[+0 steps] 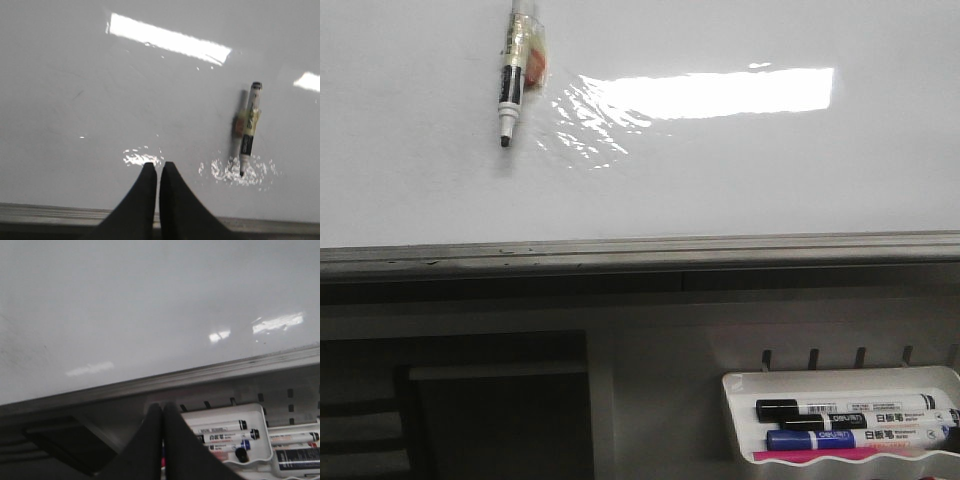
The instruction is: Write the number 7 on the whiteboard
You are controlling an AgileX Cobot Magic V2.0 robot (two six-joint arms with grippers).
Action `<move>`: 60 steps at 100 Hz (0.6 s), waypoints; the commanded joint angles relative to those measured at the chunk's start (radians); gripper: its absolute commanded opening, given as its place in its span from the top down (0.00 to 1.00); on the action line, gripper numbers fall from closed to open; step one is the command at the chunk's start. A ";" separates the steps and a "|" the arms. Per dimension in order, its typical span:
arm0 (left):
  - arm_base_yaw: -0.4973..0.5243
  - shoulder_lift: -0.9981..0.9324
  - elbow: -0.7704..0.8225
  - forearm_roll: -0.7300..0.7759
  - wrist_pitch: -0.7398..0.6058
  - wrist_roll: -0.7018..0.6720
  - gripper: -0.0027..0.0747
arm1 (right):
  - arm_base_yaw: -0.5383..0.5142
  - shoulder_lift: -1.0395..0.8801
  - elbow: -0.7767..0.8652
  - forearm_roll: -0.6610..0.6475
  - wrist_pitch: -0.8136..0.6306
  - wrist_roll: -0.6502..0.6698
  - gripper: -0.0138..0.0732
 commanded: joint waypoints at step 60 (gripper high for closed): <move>-0.164 0.280 -0.161 -0.096 -0.034 0.112 0.39 | -0.004 0.241 -0.221 -0.030 0.071 -0.021 0.31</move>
